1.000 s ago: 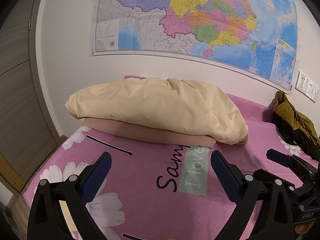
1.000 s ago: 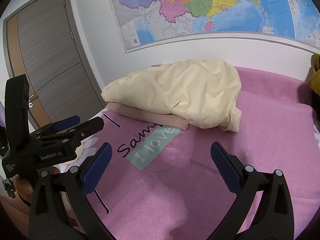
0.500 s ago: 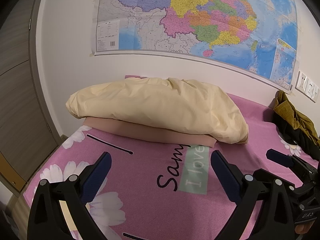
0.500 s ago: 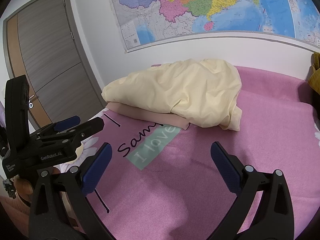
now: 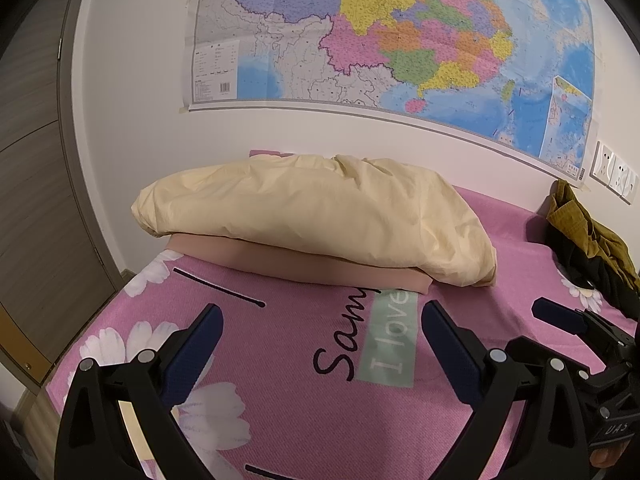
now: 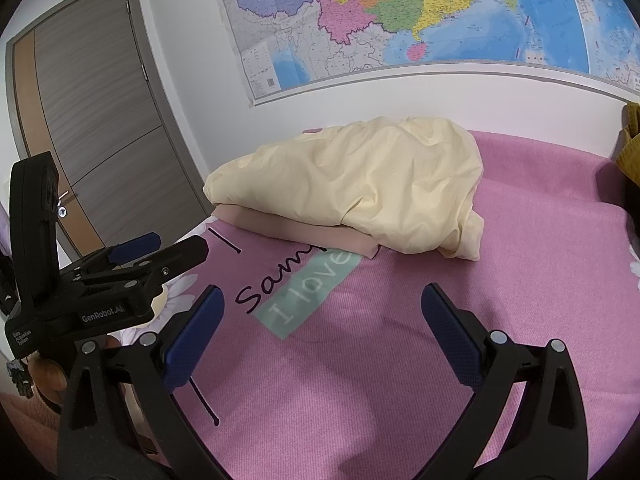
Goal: Fold large clothes
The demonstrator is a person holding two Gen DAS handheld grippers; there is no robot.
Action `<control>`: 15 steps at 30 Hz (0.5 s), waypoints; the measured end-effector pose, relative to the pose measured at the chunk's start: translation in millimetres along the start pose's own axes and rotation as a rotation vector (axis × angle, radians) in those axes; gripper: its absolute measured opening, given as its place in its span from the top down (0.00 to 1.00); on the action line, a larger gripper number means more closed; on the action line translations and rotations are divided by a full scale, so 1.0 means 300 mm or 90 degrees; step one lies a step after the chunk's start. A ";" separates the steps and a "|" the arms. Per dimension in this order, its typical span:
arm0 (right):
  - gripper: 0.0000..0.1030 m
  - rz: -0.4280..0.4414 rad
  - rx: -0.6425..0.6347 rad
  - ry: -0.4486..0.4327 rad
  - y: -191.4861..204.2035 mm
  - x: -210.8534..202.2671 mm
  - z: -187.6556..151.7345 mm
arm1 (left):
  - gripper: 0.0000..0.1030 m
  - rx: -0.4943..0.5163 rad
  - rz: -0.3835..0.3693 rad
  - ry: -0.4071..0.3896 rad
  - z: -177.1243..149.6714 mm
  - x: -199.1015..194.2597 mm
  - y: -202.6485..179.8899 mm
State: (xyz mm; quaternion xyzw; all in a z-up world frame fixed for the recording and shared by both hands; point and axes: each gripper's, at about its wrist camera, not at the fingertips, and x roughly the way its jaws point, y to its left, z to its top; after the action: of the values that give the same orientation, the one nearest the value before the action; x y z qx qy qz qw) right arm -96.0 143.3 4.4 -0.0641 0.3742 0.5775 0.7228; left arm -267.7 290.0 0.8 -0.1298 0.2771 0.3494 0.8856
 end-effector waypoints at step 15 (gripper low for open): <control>0.06 -0.003 0.001 -0.002 0.007 -0.001 -0.001 | 0.07 0.000 0.002 -0.001 -0.002 -0.001 -0.001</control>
State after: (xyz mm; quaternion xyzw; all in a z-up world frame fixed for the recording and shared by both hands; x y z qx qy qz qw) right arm -97.9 143.6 5.1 -0.0634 0.3733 0.5757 0.7247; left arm -267.9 289.3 0.4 -0.1291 0.2768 0.3506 0.8853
